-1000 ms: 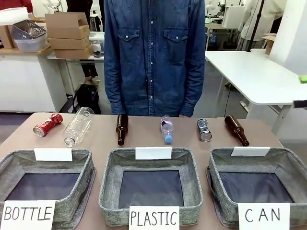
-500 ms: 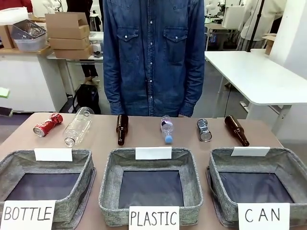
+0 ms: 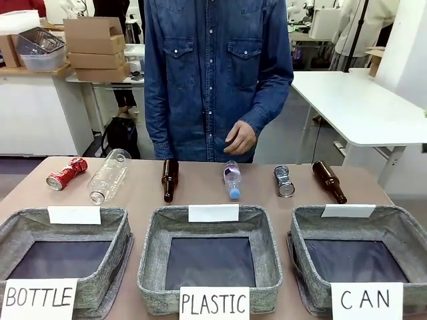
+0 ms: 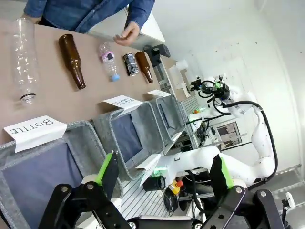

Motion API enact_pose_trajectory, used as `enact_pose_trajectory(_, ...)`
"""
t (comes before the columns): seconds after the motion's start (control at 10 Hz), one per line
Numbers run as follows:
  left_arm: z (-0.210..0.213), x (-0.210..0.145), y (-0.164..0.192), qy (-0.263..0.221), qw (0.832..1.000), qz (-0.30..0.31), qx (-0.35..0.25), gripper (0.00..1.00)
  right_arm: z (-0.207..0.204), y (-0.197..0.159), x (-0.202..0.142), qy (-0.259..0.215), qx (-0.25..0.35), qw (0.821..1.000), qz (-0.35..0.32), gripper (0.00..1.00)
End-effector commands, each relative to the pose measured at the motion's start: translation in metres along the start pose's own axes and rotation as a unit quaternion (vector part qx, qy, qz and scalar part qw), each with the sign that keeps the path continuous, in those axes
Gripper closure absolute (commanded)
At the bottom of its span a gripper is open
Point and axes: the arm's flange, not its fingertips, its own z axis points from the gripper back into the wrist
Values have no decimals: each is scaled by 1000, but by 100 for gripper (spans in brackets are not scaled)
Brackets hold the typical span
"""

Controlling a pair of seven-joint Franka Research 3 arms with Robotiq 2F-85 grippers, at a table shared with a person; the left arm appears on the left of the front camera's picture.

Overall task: Sort the can waste into the basket.
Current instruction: Pick up the can waste from the table and place it in the right Fabric basket.

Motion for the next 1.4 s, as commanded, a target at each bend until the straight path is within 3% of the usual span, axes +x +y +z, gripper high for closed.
enact_pose_trajectory(0.0, -5, 2, 1, -3, 1000, -13, -9, 0, -37, 34, 25, 16, -121, 991, 54, 0)
enact_pose_trajectory(0.3, -5, 2, 1, -3, 1000, -13, -9, 0, -118, 70, 56, 60, -271, 954, 109, 0)
enact_pose_trajectory(0.4, -5, 2, 1, -3, 1000, -13, -9, 0, -129, 72, 58, 114, -252, 951, 142, 0)
enact_pose_trajectory(0.5, -5, 2, 1, -3, 1000, -13, -9, 0, -92, 62, 57, 98, -180, 968, 145, 0)
enact_pose_trajectory(0.6, -5, 2, 1, -3, 1000, -13, -9, 0, -40, 39, 49, 73, -147, 981, 102, 0)
enact_pose_trajectory(0.8, -5, 2, 1, -3, 1000, -13, -9, 0, 8, 8, 23, 49, -125, 988, 70, 0)
enact_pose_trajectory(1.0, -5, 2, 1, -3, 1000, -13, -9, 0, 8, 0, 16, 36, -118, 990, 61, 0)
enact_pose_trajectory(1.3, -5, 2, 1, -3, 1000, -13, -9, 0, -62, 40, 51, 66, -80, 987, 120, 0)
